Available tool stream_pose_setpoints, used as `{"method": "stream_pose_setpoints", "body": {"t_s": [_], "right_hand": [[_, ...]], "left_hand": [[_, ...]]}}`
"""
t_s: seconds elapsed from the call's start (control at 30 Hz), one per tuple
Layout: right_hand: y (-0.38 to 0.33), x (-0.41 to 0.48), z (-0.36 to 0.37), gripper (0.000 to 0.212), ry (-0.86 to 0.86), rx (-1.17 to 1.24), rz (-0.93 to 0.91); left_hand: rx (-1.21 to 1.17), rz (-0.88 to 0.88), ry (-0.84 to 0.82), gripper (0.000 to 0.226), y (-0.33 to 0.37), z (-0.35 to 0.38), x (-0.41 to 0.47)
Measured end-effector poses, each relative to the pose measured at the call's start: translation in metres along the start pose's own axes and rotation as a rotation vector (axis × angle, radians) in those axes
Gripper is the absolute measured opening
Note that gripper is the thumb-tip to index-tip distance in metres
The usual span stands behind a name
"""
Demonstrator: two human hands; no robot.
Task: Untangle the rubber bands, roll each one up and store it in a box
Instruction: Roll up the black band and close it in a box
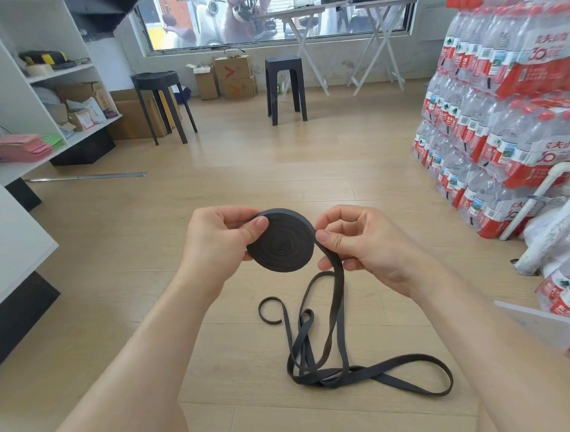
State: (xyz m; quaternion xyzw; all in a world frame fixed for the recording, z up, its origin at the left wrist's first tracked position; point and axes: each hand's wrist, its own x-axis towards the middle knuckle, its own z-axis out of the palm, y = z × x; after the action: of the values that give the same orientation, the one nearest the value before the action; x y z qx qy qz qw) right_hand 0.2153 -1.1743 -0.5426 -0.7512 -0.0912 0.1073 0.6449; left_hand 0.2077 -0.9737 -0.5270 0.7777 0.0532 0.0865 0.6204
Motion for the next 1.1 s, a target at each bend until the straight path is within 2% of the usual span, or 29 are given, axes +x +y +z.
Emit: {"method": "stream_pose_setpoints", "body": {"t_s": [0.23,0.47,0.63,0.8,0.97,1.1], "right_hand": [[0.003,0.002,0.007,0.002,0.097,0.033,-0.147],[0.009,0.001,0.018,0.025,0.244,-0.090,-0.270],[0.013,0.004,0.029,0.025,0.392,-0.146,-0.273],[0.011,0.004,0.031,0.024,0.390,-0.010,-0.225],[0.007,0.004,0.031,0.015,0.361,0.272,-0.117],[0.006,0.004,0.030,0.016,0.354,0.302,-0.102]], "left_hand": [[-0.090,-0.070,0.014,0.014,-0.003,-0.002,0.002],[-0.247,-0.145,0.066,0.007,-0.005,-0.003,0.006],[-0.291,-0.188,0.065,0.009,-0.005,0.000,0.004],[-0.334,-0.221,0.075,0.012,-0.007,0.002,0.003],[-0.414,-0.257,0.080,0.018,-0.008,0.006,0.002],[-0.495,-0.273,0.066,0.020,-0.009,0.010,0.000]]}}
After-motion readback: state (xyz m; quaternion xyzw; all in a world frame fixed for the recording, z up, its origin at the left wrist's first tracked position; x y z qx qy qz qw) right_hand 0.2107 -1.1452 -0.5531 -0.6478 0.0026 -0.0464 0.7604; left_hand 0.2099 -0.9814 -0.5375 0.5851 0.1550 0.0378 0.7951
